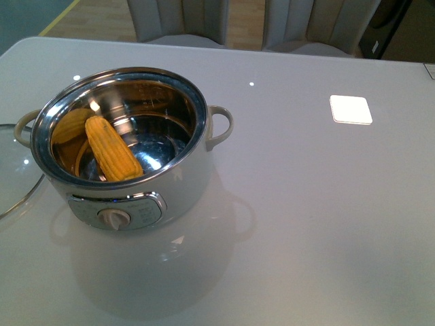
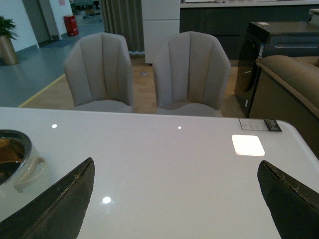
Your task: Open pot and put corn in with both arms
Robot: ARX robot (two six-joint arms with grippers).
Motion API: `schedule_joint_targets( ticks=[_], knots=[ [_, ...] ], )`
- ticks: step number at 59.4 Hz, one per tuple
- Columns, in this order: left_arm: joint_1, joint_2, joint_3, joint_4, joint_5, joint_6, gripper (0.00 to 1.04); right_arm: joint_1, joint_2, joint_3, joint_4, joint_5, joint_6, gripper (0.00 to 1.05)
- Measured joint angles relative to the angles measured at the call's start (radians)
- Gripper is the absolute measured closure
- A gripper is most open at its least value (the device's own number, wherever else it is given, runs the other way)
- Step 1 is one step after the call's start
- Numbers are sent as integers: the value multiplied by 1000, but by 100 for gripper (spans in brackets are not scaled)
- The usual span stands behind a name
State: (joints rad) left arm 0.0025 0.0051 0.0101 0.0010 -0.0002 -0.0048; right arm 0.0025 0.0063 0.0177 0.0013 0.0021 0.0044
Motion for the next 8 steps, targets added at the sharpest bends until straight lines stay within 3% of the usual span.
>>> schedule_joint_targets(
  ticks=[8],
  knots=[
    [0,0,0,0,0,0,7,0,0,0,0,0,0,9]
  ],
)
